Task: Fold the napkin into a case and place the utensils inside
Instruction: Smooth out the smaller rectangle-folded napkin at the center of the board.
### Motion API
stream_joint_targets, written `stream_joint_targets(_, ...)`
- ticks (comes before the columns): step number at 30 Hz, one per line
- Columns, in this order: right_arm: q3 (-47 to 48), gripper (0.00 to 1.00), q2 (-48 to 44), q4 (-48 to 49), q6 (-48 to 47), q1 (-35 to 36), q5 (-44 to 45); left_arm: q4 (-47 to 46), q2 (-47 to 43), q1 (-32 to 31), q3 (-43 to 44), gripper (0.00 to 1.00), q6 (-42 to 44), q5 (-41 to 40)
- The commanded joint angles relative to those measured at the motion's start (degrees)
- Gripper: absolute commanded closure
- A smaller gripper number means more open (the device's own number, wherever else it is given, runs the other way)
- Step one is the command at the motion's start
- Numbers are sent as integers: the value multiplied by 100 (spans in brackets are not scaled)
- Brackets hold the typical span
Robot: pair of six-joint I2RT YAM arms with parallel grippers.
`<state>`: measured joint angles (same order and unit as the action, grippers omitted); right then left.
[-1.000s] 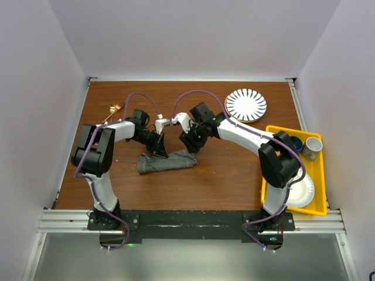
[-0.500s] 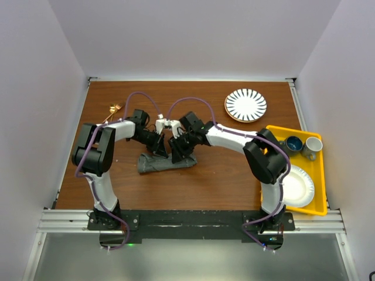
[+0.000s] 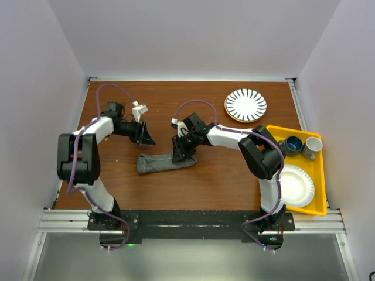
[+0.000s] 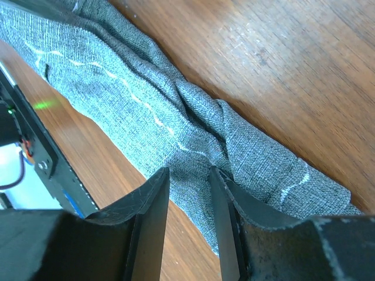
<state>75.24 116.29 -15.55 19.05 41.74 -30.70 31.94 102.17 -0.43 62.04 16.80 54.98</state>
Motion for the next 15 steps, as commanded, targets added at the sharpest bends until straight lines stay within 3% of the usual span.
stream_joint_targets(1,-142,61,421,-141,108,10,565,427,-873,7,37,58,-404,856)
stream_joint_targets(6,-133,61,412,-167,152,19,626,900,-928,-1,-543,75,-397,1182)
stream_joint_targets(7,-141,61,412,-159,143,10,626,997,-866,-1,-683,80,-362,1042)
stream_joint_targets(15,-334,61,368,-203,99,-16,714,1051,372,34,-764,91,-598,-258)
